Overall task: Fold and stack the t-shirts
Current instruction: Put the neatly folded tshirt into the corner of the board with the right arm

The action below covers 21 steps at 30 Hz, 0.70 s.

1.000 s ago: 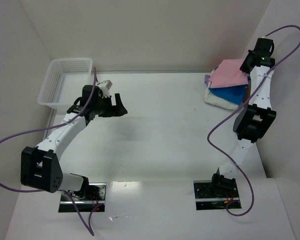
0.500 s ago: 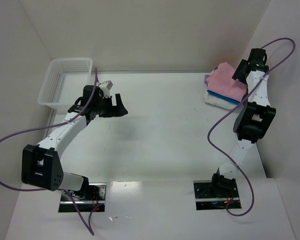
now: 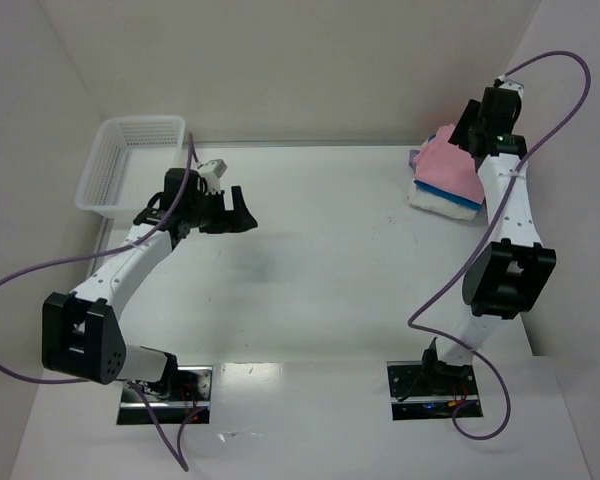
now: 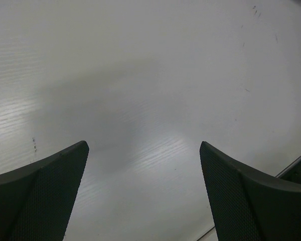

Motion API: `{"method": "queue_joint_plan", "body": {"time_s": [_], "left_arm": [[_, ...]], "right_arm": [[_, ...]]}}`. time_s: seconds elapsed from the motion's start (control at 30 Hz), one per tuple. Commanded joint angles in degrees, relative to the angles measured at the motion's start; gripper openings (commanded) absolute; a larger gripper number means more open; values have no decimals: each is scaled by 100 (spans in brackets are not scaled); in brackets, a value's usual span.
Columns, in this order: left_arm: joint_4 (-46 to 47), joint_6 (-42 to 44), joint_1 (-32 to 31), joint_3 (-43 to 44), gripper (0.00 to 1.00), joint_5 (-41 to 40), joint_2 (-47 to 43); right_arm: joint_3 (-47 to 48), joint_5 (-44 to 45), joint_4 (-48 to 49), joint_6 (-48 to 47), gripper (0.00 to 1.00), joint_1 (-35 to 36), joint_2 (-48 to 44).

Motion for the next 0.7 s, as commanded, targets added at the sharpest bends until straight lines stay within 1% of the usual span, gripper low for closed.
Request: {"method": "queue_joint_plan", "body": {"time_s": [0.0,0.07,0.1,0.17,0.23,0.27,0.33,0.43,0.67], "left_arm": [[60,210,30,381,99,307,-472],[160,210,30,400,99,368,-679],[183,178,30,400,99,391,-836],[244,158,63,298,99,391,-1031],[203,158,83,277,99,428,-1128],[175,158,83,277,99,452,-1129],[138,158,83,277,99,452,-1129],[113,158,83,356,99,452,-1076],[244,105,83,418,99,452,-1014]], "right_arm": [[-170,441,412,8,51,-24,296],[-20,893,257,-11,34,-24,631],[83,1138,204,-11,29,-24,796],[130,1415,184,-11,24,-24,971],[182,1738,268,-11,21,-24,1186],[214,1845,289,-11,18,-24,1265],[381,2035,289,-11,15,-24,1561],[666,2179,210,-64,15,-77,2017],[1081,2119,157,-19,16,-262,2703]]}}
